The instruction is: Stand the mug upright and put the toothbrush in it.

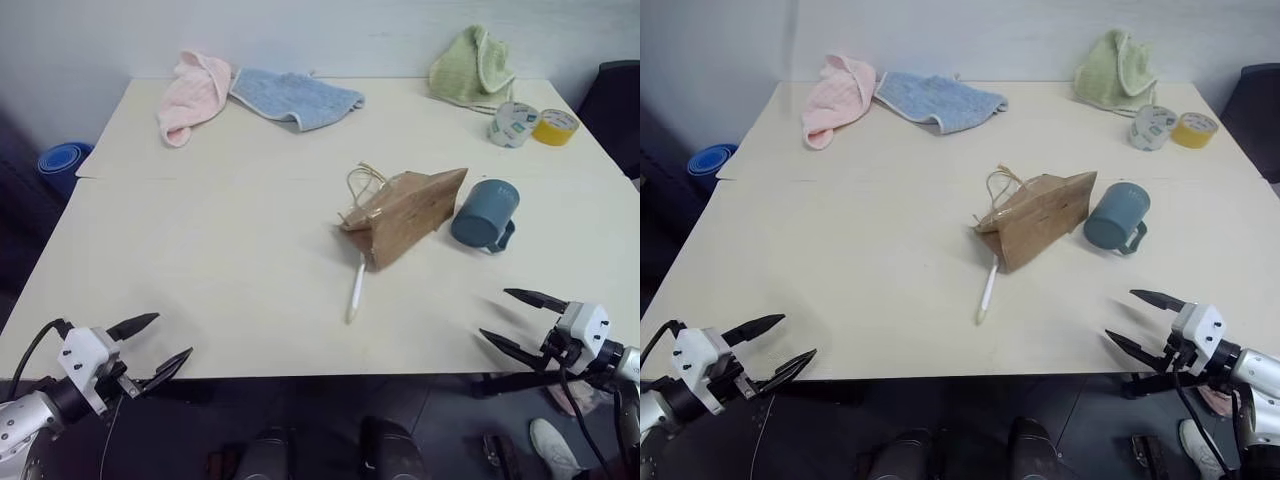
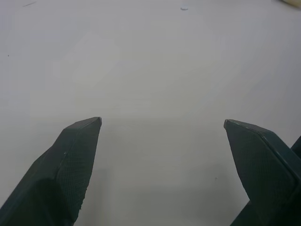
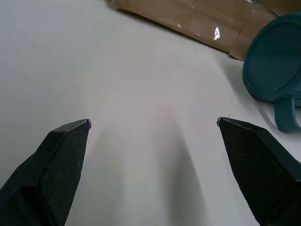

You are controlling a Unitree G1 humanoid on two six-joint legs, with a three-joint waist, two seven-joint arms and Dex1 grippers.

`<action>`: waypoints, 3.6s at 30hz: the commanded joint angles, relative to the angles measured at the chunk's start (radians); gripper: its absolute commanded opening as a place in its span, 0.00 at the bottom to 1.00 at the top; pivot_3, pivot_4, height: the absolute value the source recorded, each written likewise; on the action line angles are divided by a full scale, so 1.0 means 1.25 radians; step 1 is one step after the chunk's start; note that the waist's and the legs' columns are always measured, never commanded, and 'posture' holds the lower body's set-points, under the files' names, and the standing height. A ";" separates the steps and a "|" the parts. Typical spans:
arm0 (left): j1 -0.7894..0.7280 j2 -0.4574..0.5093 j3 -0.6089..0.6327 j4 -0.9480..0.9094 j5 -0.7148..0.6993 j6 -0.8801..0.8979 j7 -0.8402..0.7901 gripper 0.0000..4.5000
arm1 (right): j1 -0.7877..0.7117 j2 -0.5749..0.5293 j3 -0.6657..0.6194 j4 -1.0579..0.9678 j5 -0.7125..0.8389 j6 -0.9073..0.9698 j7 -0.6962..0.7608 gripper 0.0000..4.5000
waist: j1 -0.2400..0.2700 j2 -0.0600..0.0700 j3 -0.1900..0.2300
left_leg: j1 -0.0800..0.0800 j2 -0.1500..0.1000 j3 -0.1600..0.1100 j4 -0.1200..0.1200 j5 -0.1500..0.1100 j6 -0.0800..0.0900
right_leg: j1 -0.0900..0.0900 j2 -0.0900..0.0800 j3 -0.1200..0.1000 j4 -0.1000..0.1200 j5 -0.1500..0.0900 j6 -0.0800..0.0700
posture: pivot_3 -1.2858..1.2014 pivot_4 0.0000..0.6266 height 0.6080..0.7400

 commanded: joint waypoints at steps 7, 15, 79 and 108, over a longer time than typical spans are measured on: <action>0.001 -0.001 -0.003 -0.011 -0.029 0.007 -0.025 0.98 | -0.023 0.001 0.003 -0.009 0.012 0.002 0.006 1.00 | -0.001 0.000 0.000 | 0.000 0.000 0.000 0.000 0.000 0.000 | 0.000 0.000 0.000 0.000 0.000 0.000 | 0.52 0.24 1.00; -0.014 -0.001 -0.004 -0.009 -0.050 0.024 -0.037 0.98 | -0.038 0.010 0.006 -0.008 0.013 0.006 0.002 1.00 | 0.000 0.000 0.000 | 0.000 0.000 0.000 0.000 0.000 0.000 | 0.000 0.000 0.000 0.000 0.000 0.000 | 0.52 0.24 1.00; -0.308 -0.081 -0.255 -0.082 -0.163 0.189 -0.054 1.00 | -1.108 -0.236 0.320 0.708 -0.471 0.337 -0.280 0.01 | -0.004 0.011 0.006 | -0.005 -0.001 -0.004 0.000 0.000 -0.002 | -0.003 -0.001 -0.007 0.001 0.003 0.000 | 0.52 0.24 1.00; -0.325 -0.063 -0.236 -0.039 -0.157 0.187 -0.057 1.00 | -0.840 -0.216 0.167 0.393 -0.291 0.987 -0.153 0.95 | -0.020 0.013 0.007 | -0.002 0.002 0.005 0.001 0.002 -0.001 | -0.004 0.000 -0.002 0.003 0.003 0.000 | 0.52 0.24 1.00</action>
